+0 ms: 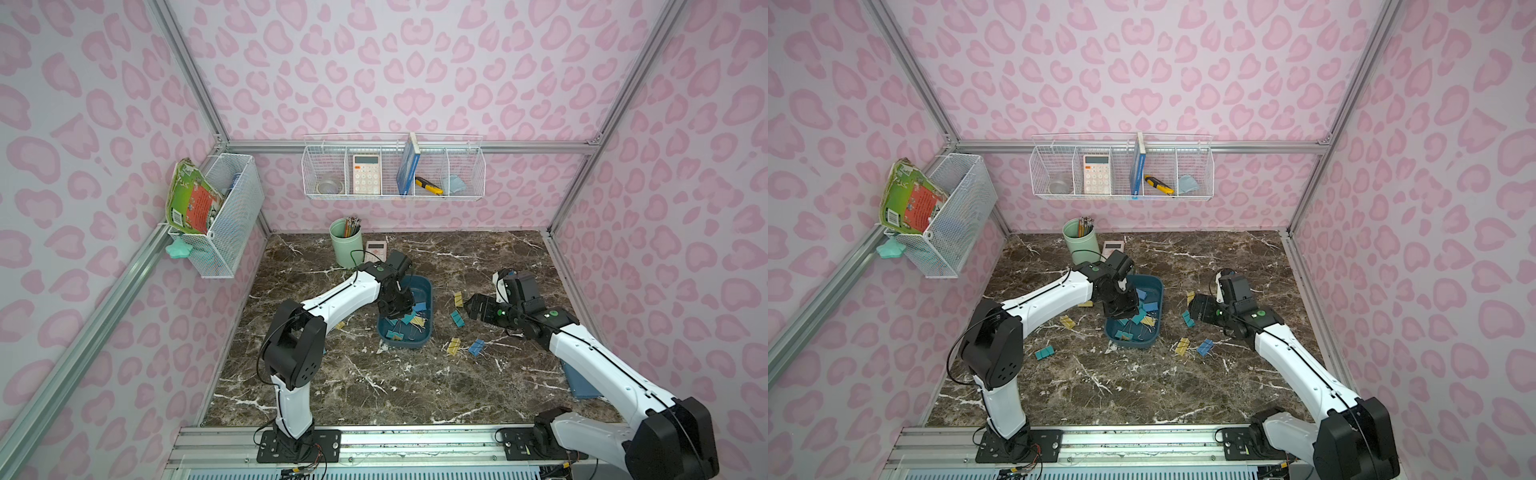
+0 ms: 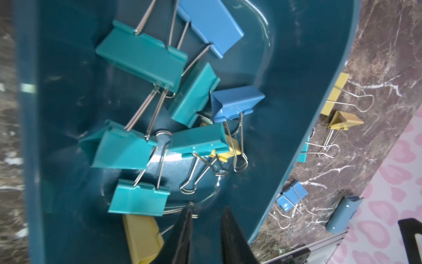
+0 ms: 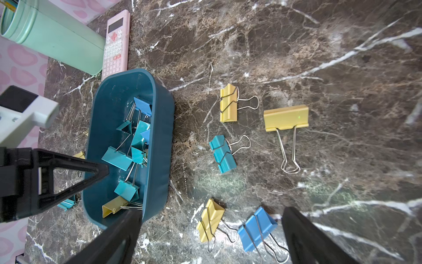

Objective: Take out the binder clips from the storage box
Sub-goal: Pick up the binder clip from the storage box.

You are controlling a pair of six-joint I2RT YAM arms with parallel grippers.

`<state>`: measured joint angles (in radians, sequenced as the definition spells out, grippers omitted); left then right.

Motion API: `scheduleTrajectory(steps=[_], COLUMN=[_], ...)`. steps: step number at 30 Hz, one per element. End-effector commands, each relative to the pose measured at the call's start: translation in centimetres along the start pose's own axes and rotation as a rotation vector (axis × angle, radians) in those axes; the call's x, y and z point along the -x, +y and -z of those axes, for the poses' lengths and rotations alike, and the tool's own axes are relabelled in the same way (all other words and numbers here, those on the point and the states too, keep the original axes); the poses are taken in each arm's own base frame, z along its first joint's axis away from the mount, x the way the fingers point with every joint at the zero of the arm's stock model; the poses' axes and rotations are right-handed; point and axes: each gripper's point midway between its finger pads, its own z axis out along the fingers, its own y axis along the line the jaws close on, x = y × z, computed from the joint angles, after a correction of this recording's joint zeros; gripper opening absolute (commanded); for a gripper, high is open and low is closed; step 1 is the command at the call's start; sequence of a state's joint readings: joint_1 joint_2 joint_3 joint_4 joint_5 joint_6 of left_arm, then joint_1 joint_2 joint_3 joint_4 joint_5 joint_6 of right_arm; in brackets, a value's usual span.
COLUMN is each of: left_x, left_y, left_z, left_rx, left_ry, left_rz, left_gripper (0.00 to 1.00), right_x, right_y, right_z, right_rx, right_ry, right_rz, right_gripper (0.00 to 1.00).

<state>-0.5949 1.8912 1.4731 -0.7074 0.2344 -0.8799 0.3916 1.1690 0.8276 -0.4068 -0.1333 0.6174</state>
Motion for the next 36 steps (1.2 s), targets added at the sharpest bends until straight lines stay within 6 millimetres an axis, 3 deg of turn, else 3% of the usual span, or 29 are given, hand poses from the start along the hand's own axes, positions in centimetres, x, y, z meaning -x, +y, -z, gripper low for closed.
scheduleTrajectory(steps=[1, 14, 20, 36], left_x=[0.2, -0.2, 0.5, 0.9], left_y=[-0.7, -0.3, 0.3, -1.1], left_z=[-1.0, -4.7, -5.3, -6.6], left_rx=[-0.019, 0.039, 0.067, 0.007], left_ry=[-0.013, -0.029, -0.065, -0.075], left_rz=[0.071, 0.139, 0.147, 0.134], left_gripper=[0.26, 0.21, 0.19, 0.20], right_x=[0.7, 0.4, 0.3, 0.0], right_y=[0.3, 0.3, 0.3, 0.2], right_z=[0.3, 1.4, 1.6, 1.1], right_rx=[0.004, -0.001, -0.002, -0.008], right_ry=[-0.021, -0.015, -0.013, 0.009], right_rz=[0.026, 0.047, 0.047, 0.046], right_gripper=[0.99, 0.99, 1.00, 0.99])
